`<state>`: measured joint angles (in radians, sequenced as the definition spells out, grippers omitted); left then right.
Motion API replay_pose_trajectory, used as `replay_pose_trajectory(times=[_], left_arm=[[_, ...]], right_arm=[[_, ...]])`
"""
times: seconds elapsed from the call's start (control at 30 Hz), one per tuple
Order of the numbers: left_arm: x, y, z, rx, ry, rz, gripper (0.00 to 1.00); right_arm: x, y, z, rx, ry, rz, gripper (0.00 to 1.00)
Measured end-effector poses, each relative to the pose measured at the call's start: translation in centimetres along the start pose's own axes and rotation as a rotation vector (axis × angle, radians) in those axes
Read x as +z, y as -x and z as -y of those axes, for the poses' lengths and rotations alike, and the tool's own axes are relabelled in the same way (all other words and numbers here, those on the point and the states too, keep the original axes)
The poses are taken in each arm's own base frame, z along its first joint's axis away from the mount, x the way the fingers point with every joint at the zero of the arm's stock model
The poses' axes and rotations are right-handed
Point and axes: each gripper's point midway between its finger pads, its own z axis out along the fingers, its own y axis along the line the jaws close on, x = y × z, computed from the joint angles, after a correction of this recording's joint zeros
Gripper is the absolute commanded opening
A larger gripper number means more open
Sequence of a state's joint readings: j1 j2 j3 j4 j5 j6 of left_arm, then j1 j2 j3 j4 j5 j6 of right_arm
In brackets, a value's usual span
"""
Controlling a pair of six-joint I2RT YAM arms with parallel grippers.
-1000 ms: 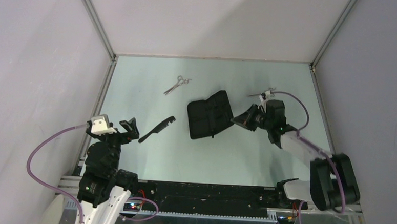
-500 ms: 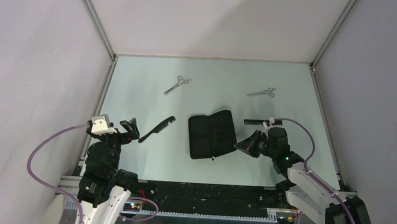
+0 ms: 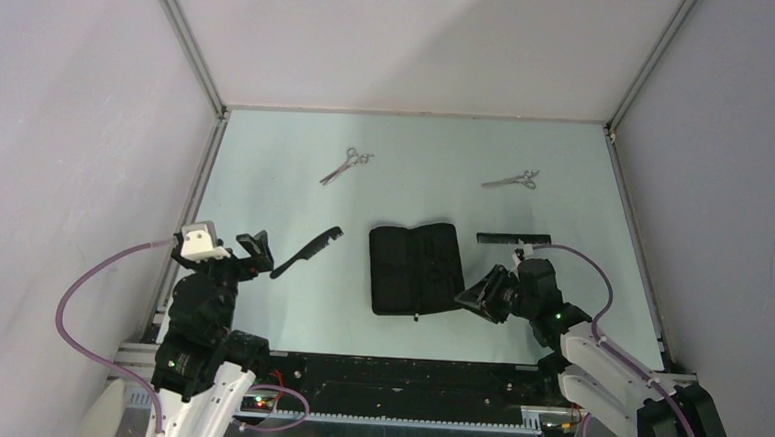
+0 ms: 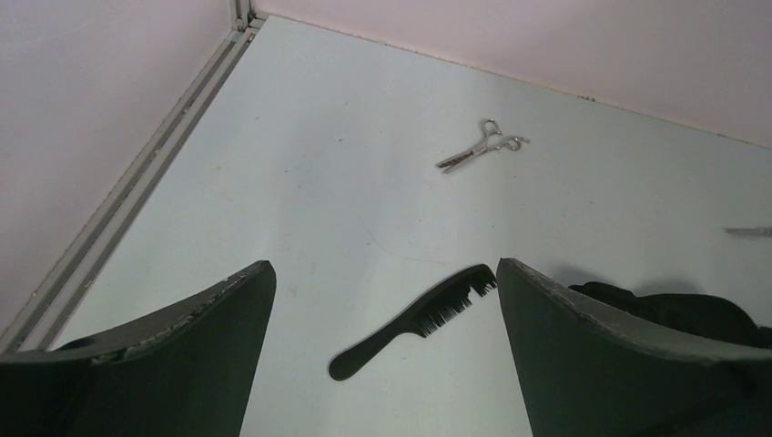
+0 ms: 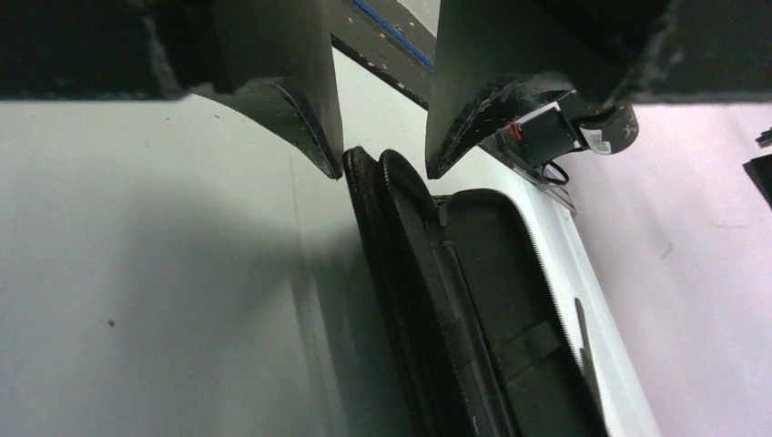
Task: Sort the hair-cutting tools
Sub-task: Move the hairdressing tool bag to the center of the board, then adjust the comb at the center of the board.
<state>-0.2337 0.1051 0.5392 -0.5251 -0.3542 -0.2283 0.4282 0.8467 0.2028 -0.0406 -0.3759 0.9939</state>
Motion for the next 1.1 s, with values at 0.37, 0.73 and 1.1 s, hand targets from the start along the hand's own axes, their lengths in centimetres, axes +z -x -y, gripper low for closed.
replay_pose_trajectory(times=[0.37, 0.73, 1.1], left_arm=[[0.1, -0.2, 0.0, 0.003, 0.001, -0.008, 0.98], [0.9, -1.2, 0.1, 0.025, 0.014, -0.066, 0.98], [3.4, -4.6, 0.7, 0.12, 0.05, -0.337, 0.98]], right_arm=[[-0.2, -0.1, 1.2, -0.015, -0.045, 0.009, 0.75], [-3.5, 4.4, -3.4, -0.226, -0.073, 0.146, 0.91], [-7.4, 9.3, -5.2, -0.215, -0.029, 0.26, 0.99]])
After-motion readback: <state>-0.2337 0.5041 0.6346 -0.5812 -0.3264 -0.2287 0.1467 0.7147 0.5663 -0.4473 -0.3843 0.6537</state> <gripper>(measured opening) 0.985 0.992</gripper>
